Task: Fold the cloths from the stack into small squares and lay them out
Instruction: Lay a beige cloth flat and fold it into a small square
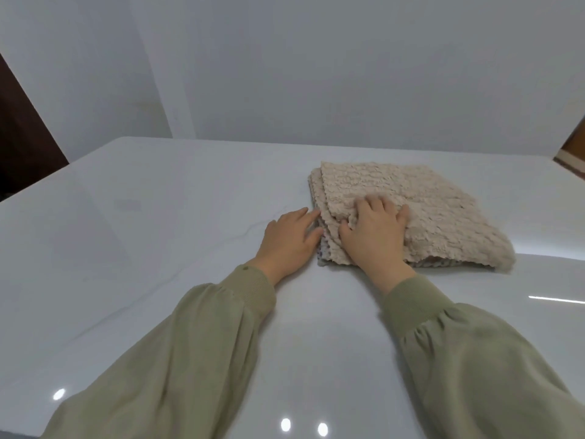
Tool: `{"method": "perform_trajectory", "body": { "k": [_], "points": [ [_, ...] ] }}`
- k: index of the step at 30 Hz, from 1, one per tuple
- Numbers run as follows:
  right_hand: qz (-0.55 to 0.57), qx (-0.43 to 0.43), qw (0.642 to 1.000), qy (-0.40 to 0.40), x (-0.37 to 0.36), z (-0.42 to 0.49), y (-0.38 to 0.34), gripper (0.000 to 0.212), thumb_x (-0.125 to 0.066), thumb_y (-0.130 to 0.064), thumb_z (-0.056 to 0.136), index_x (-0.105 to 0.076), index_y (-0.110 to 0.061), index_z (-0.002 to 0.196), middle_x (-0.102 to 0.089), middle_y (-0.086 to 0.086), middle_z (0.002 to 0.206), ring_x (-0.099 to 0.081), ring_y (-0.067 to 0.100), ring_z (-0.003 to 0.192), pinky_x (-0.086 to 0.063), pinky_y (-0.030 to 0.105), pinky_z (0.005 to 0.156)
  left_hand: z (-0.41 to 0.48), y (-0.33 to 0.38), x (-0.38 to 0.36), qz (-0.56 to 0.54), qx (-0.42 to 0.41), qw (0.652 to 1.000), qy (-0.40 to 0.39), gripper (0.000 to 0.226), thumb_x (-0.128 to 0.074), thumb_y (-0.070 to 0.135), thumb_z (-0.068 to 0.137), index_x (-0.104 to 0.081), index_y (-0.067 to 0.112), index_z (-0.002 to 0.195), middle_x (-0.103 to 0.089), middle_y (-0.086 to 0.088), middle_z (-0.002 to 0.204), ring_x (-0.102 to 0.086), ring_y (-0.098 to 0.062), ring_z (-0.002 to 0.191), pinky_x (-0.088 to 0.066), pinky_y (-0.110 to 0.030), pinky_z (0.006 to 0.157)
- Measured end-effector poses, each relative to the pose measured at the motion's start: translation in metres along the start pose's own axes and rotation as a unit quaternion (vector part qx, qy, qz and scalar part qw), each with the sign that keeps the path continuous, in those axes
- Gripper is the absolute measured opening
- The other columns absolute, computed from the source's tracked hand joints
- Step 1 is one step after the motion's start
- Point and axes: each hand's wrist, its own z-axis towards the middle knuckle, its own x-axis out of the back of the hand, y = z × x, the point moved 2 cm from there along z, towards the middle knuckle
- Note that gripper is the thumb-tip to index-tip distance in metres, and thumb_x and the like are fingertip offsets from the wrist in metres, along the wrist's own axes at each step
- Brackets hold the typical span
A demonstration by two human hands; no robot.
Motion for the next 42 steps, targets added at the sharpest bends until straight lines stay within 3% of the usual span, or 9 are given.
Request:
{"method": "perform_trajectory", "body": {
  "k": [10,13,16,23,29,31,33,37,42],
  "points": [
    [0.099,-0.051,0.994,0.000,0.002,0.008,0.008,0.026,-0.048,-0.026,0.091,-0.063,-0.013,0.108,-0.060,0.006,0.121,-0.047,0.027,0.120,-0.010,0.052,0.114,-0.001,-0.001,-0.006,0.101,-0.017,0.994,-0.034,0.051,-0.026,0.047,0.098,-0.020,0.035,0.147,-0.028,0.002,0.153,-0.022,-0.017,0.141,-0.018,-0.046,0.112],
    [0.091,-0.053,0.994,-0.035,0.003,0.012,0.009,0.040,-0.052,-0.040,0.089,-0.055,-0.014,0.119,-0.050,0.007,0.133,-0.040,0.027,0.126,-0.022,0.048,0.109,-0.001,-0.002,-0.006,0.106,-0.018,0.993,-0.040,0.051,-0.025,0.046,0.099,-0.019,0.034,0.148,-0.031,0.003,0.152,-0.022,-0.018,0.140,-0.020,-0.046,0.112],
    [0.041,-0.052,0.997,-0.041,0.008,0.015,0.006,0.029,-0.050,-0.035,0.091,-0.063,-0.015,0.108,-0.060,0.006,0.117,-0.045,0.028,0.118,-0.031,0.043,0.099,-0.001,-0.004,-0.005,0.088,-0.025,0.995,-0.041,0.050,-0.030,0.044,0.099,-0.022,0.033,0.147,-0.033,0.001,0.151,-0.024,-0.019,0.140,-0.021,-0.044,0.112],
    [-0.044,-0.012,0.991,0.126,0.022,0.012,-0.016,0.018,-0.054,-0.014,0.085,-0.071,-0.013,0.078,-0.069,0.003,0.087,-0.052,0.029,0.094,-0.033,0.044,0.089,-0.024,-0.028,0.021,0.035,-0.035,0.997,0.065,0.044,-0.046,0.014,0.094,-0.045,0.015,0.138,-0.047,-0.003,0.141,-0.035,-0.020,0.133,-0.021,-0.029,0.111],
    [0.140,0.150,0.945,0.256,0.019,0.002,-0.085,0.013,-0.055,-0.009,0.083,-0.065,-0.007,0.075,-0.067,0.006,0.077,-0.057,0.029,0.082,-0.034,0.037,0.083,-0.058,-0.107,0.073,-0.099,0.101,0.979,0.148,0.037,-0.046,0.007,0.093,-0.057,0.017,0.127,-0.052,0.001,0.135,-0.041,-0.015,0.129,-0.027,-0.021,0.104],
    [0.214,0.230,0.928,0.201,0.018,-0.008,-0.121,0.019,-0.049,-0.012,0.090,-0.065,-0.002,0.093,-0.069,0.009,0.094,-0.057,0.029,0.096,-0.035,0.035,0.092,-0.070,-0.132,0.091,-0.153,0.158,0.957,0.188,0.034,-0.045,0.008,0.094,-0.059,0.017,0.123,-0.055,0.002,0.132,-0.047,-0.014,0.124,-0.031,-0.019,0.099],
    [0.207,0.256,0.944,0.032,0.009,-0.018,-0.147,0.030,-0.049,-0.023,0.093,-0.057,-0.006,0.116,-0.060,0.009,0.122,-0.045,0.027,0.123,-0.020,0.038,0.110,-0.081,-0.151,0.104,-0.191,0.191,0.940,0.210,0.033,-0.044,0.008,0.094,-0.060,0.016,0.122,-0.057,0.002,0.128,-0.051,-0.011,0.116,-0.033,-0.019,0.096],
    [-0.001,0.181,0.979,-0.090,-0.014,-0.025,-0.145,0.072,-0.036,-0.058,0.087,-0.024,-0.018,0.146,-0.009,0.008,0.158,0.001,0.026,0.146,0.008,0.059,0.110,-0.089,-0.159,0.109,-0.218,0.189,0.933,0.215,0.031,-0.043,0.012,0.096,-0.060,0.017,0.122,-0.059,0.003,0.125,-0.050,-0.007,0.112,-0.034,-0.018,0.096],
    [0.008,0.079,0.984,-0.161,-0.026,-0.021,-0.141,0.058,-0.032,-0.054,0.090,-0.042,-0.016,0.133,-0.041,0.014,0.141,-0.031,0.033,0.132,-0.024,0.057,0.108,-0.080,-0.135,0.095,-0.190,0.127,0.957,0.178,0.032,-0.043,0.014,0.098,-0.058,0.017,0.125,-0.056,0.003,0.131,-0.047,-0.012,0.123,-0.034,-0.027,0.106]
  ]
}}
